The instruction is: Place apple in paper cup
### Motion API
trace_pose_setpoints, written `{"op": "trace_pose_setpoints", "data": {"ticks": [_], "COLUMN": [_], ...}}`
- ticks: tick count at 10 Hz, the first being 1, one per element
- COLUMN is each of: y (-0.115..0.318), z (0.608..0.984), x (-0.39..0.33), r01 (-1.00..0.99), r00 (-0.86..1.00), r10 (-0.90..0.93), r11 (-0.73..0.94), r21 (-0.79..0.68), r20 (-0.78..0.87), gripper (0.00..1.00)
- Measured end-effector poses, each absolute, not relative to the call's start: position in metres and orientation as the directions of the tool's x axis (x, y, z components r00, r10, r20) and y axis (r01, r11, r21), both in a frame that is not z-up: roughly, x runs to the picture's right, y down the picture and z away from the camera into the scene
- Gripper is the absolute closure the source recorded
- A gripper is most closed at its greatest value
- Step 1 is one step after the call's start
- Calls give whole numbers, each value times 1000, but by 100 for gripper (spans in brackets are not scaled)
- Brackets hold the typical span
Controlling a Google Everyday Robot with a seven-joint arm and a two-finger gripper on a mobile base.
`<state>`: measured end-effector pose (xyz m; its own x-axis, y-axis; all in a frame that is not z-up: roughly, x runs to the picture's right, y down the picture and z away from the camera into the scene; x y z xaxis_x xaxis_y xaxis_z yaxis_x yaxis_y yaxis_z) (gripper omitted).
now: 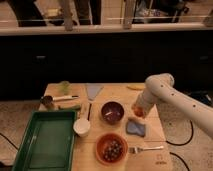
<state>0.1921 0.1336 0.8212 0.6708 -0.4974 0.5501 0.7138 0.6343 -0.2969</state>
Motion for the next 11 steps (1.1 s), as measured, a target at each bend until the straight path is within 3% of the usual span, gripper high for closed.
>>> {"op": "trace_pose_setpoints", "data": {"ticks": [11], "y": [139], "z": [800], "x": [141], "r01": [797], "r00": [577], "r10": [-576], "r11": [553], "r21": [-244], "r20": [579], "gripper": [99]}}
